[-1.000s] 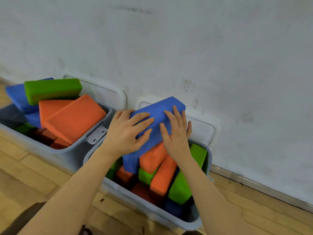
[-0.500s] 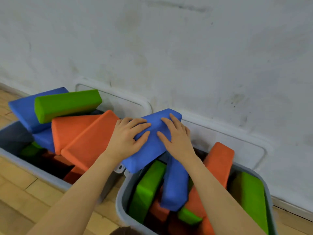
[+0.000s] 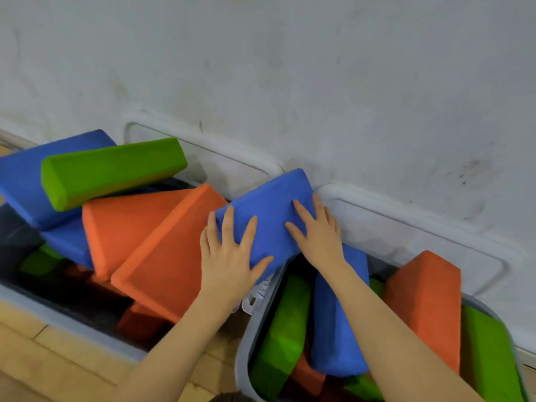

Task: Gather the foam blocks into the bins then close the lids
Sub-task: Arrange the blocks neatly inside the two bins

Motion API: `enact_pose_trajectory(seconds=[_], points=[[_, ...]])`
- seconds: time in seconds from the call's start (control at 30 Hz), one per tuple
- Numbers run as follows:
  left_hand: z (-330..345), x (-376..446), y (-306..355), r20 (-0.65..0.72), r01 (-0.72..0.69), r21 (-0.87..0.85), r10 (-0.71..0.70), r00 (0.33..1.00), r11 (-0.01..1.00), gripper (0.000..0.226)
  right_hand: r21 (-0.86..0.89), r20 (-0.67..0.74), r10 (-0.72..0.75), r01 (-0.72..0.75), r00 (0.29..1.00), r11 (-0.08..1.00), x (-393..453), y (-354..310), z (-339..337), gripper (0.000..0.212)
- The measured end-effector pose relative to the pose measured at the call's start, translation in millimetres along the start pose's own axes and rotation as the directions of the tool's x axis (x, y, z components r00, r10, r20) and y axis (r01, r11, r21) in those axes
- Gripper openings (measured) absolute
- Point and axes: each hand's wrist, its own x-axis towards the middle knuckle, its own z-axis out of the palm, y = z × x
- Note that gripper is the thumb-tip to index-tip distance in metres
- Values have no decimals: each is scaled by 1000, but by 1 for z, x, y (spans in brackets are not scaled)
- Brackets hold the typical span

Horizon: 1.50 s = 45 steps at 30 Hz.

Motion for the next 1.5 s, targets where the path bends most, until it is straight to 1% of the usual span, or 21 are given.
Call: enact_pose_trajectory(seconds=[0.07,0.17,0.23,0.4,0.5,0.6,0.67,0.73,0.83,0.9,0.97,1.03,1.1,1.17,1.2,1.23,1.3,1.33,1.4,1.43,1.5], points=[[6,-5,3,80,54,8,-55,995,998,88,-5,47,59,-59,997,998,-6,12,11,63],[10,4,6,134,81,13,-82,988,997,119,55,96,18,-24,995,998,-10,23,17,71],[10,6,8,144,74,0,-73,987,997,123,90,131,-4,-8,991,996,-9,26,15,75],[10,5,4,149,7,-80,5,989,997,95,230,189,-71,26,980,973,-3,31,9,89],[11,2,-3,89,-88,-126,100,991,988,73,254,182,-99,51,978,966,-2,35,6,92],[9,-1,-6,7,-115,-193,119,993,974,58,248,43,-121,107,992,963,-10,34,9,85],[6,-1,-2,-51,-126,-228,118,992,965,52,302,-26,-102,105,994,947,-19,33,10,77],[2,0,4,-83,-139,-270,121,989,953,52,349,-83,-72,96,994,932,-29,35,8,68],[0,8,14,-95,-144,-366,117,989,919,58,318,-251,-4,86,968,944,-39,41,2,60],[3,20,17,-118,-176,-390,141,983,904,55,311,-335,71,39,940,950,-42,39,0,57],[9,36,11,-163,-231,-382,181,970,895,47,300,-371,118,-2,921,954,-41,33,0,57],[16,49,-4,-155,-231,-388,184,971,892,47,284,-389,147,-34,909,958,-38,28,4,57],[22,53,-22,-101,-201,-352,176,979,914,50,266,-375,169,-69,911,961,-34,24,8,58],[28,49,-34,-33,-215,-244,213,976,946,54,161,-306,147,-101,941,982,-29,22,15,59],[30,47,-36,11,-220,-182,226,974,958,58,122,-240,133,-106,962,987,-27,23,21,61],[32,47,-36,42,-215,-132,222,974,968,62,141,-161,122,-100,979,985,-25,23,24,64],[34,49,-35,13,-186,-97,188,982,978,60,316,-95,113,-78,989,945,-23,18,26,63],[34,51,-34,-33,-184,-122,182,983,975,56,346,-123,112,-63,986,936,-25,16,26,60],[34,57,-34,-99,-215,-209,198,975,954,53,207,-262,119,-65,958,976,-30,11,20,55],[34,61,-34,-110,-229,-234,208,972,945,53,144,-337,127,-82,933,986,-33,8,16,55],[36,66,-29,-78,-233,-226,220,972,946,54,99,-385,167,-140,908,985,-37,6,10,57]])
